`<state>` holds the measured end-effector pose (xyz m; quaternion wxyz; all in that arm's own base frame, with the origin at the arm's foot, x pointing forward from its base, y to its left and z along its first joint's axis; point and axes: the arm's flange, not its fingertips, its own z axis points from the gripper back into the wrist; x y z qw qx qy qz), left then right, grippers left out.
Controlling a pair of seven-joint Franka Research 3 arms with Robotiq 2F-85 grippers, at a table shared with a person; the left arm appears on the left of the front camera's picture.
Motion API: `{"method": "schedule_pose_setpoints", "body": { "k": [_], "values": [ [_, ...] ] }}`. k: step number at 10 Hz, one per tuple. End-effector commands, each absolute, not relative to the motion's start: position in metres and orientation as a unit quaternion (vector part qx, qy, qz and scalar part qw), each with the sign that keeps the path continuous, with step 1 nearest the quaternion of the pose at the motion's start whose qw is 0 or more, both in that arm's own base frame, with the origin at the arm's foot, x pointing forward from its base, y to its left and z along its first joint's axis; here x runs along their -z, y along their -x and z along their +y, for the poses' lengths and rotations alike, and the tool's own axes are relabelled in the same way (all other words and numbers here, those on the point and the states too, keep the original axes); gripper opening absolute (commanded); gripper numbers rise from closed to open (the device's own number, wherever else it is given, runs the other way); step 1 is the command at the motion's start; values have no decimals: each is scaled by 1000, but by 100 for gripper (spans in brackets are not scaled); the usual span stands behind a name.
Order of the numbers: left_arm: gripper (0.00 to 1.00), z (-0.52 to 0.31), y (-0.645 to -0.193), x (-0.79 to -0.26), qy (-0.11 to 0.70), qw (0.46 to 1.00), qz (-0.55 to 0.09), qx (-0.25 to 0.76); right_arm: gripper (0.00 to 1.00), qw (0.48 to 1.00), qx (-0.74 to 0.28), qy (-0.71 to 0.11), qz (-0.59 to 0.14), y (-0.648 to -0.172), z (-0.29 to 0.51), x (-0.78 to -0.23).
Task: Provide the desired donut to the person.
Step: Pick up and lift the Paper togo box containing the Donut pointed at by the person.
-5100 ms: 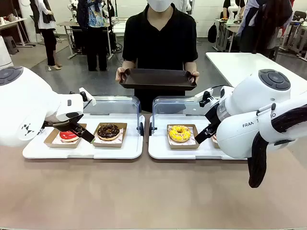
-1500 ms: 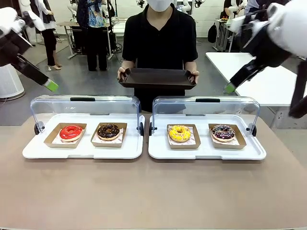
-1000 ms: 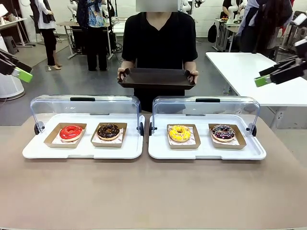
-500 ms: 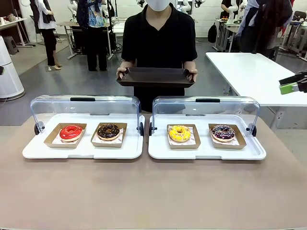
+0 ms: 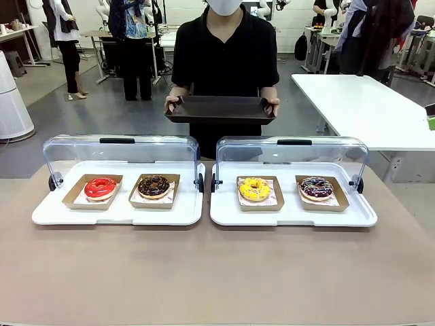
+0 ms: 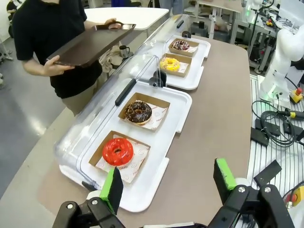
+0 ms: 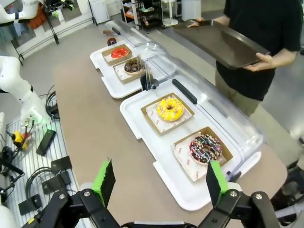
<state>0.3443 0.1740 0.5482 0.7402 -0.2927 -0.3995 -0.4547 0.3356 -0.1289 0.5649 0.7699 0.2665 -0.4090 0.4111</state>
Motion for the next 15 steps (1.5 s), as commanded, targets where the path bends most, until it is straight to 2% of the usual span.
{"method": "schedule_pose_setpoints", "body": {
  "k": [1, 4, 5, 15],
  "values": [
    [100, 182, -342, -551, 294, 735, -411, 453, 100, 766, -423, -257, -411, -326, -128, -568],
    [100, 176, -336, -553, 299, 733, -402, 461, 100, 775, -446, -252, -370, -332, -112, -560],
    [100, 183, -336, -550, 296, 745, -399, 446, 100, 771, -418, -259, -405, -327, -127, -571],
    [100, 183, -336, -550, 296, 745, -399, 446, 100, 771, -418, -259, -405, -327, -127, -571]
  ]
}}
